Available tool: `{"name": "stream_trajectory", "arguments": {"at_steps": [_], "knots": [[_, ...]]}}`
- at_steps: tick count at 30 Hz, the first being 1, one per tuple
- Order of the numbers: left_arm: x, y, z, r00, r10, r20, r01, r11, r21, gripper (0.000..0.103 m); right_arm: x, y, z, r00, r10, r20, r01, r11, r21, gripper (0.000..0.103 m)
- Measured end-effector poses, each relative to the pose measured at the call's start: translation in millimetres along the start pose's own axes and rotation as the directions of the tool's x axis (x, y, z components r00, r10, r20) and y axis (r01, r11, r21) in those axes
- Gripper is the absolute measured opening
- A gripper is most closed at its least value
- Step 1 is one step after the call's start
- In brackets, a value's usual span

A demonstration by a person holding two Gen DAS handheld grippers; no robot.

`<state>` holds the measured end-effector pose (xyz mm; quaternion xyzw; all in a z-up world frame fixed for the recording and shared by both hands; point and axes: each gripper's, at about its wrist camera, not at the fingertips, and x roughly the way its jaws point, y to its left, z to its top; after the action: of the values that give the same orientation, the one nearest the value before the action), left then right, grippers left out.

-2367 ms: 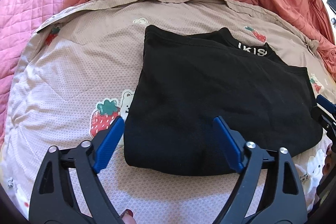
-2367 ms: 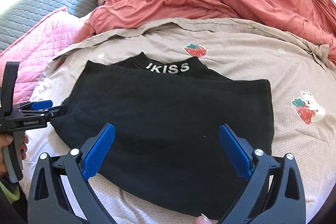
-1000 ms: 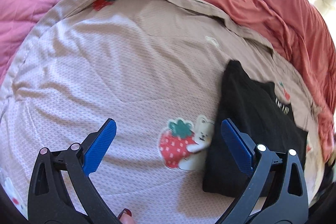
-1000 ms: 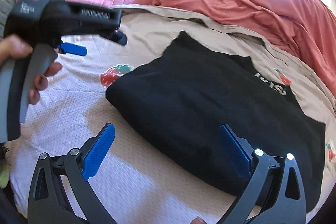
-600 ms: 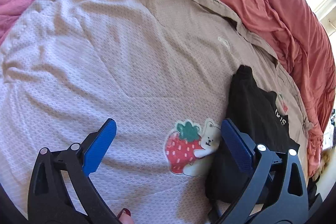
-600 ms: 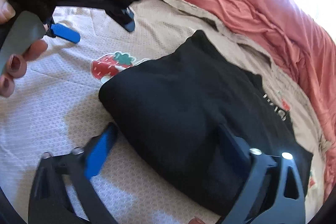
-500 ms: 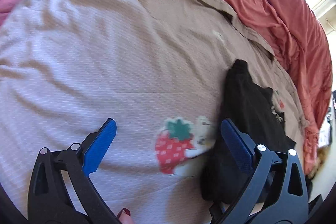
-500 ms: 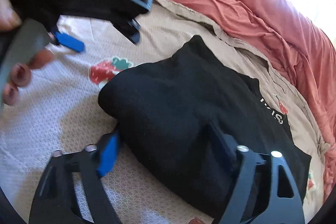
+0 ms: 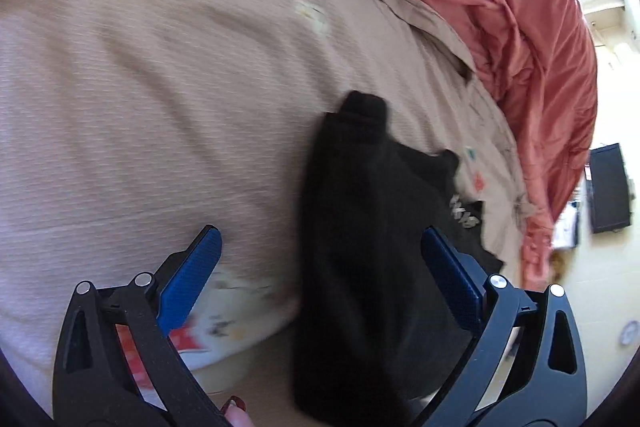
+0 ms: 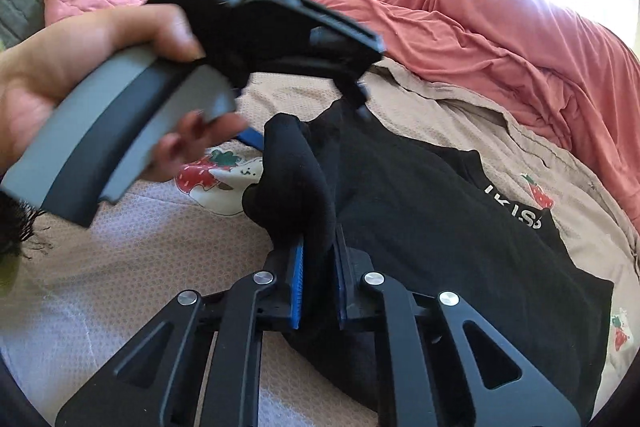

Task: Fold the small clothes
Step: 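Lift the grasped side with the right gripper and fold it over the shirt, then lay the folded side down and open the right gripper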

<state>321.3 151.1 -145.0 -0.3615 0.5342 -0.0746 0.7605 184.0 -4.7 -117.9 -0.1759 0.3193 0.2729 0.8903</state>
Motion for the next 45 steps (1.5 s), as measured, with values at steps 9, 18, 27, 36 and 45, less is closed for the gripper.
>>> {"name": "stream_trajectory", "arguments": {"at_steps": [9,18,27,36,45], "knots": [[20.5,-16.1,-1.3,0.995,-0.076,-0.065,0.075,0.997,-0.015,0.057,-12.9,-13.5,-0.4,0.998,0.049,0.034,-0.051,0.996,0.069,0.009],[7.8,-47.4,-11.0,0.998,-0.047,-0.036,0.048,0.998,0.034,0.017,-41.1,-21.5,1.4,0.997,0.036,0.073,-0.041,0.997,0.07,0.007],[-1.6,-138.2,-29.2,0.998,-0.066,-0.004,0.066,0.989,0.136,0.014,-96.4,-70.5,-4.7,0.993,-0.043,0.112,0.028,0.991,0.133,0.007],[43.2,-236.2,-72.6,0.998,-0.019,-0.055,0.035,0.955,0.294,0.014,-140.3,-132.6,-49.0,0.988,-0.135,0.081,0.103,0.941,0.323,0.007],[119.1,-269.2,-112.5,0.985,0.091,-0.148,-0.027,0.922,0.386,0.017,-137.0,-166.3,-100.1,0.991,-0.113,-0.07,0.133,0.849,0.511,0.007]]}}
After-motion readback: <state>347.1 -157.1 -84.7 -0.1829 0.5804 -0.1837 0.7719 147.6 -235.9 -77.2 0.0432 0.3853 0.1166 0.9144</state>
